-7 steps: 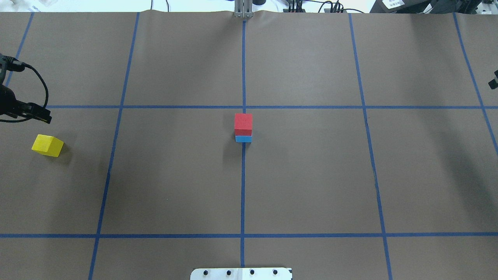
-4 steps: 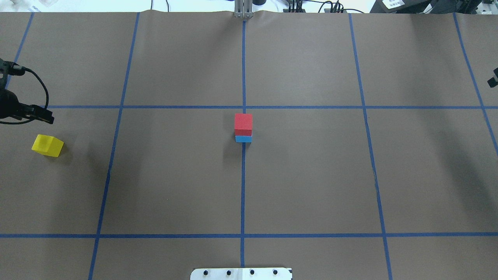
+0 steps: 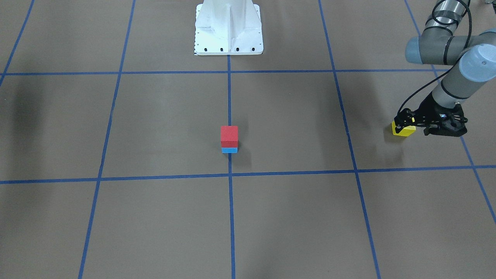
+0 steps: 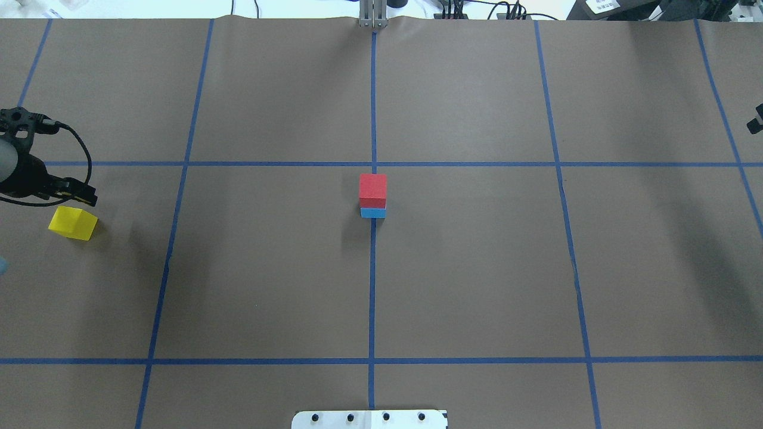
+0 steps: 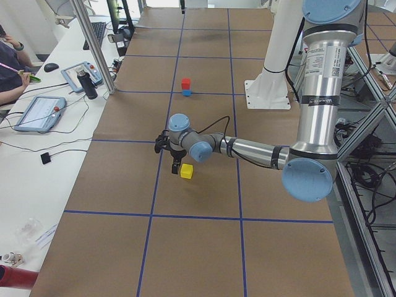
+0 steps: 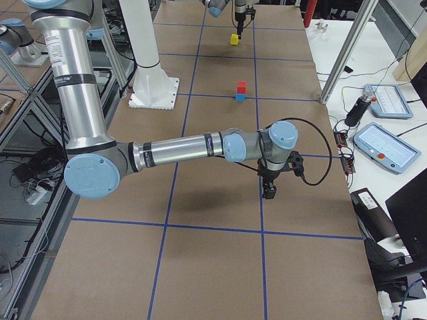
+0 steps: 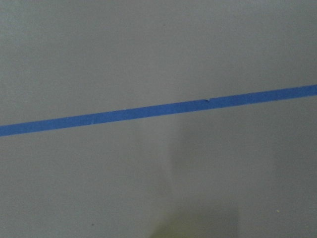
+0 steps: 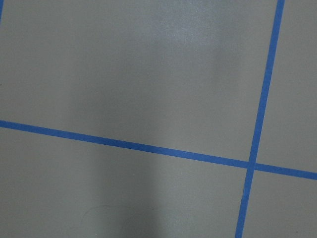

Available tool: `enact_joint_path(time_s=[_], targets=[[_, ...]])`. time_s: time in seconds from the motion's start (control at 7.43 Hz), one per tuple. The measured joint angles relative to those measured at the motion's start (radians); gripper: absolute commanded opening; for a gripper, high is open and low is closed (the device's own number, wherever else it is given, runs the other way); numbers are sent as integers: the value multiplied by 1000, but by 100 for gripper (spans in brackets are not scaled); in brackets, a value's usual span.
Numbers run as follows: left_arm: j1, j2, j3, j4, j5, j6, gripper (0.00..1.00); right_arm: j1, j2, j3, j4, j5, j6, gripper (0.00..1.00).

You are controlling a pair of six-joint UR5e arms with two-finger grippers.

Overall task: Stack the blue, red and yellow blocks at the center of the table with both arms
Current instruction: 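Lower the left gripper onto the yellow cube and close on it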

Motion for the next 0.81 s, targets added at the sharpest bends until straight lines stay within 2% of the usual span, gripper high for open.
enact_joint_path(time_s=[0.81], targets=[[34, 14, 16, 5, -3, 2, 100, 0, 1, 1, 0, 0, 0, 99]])
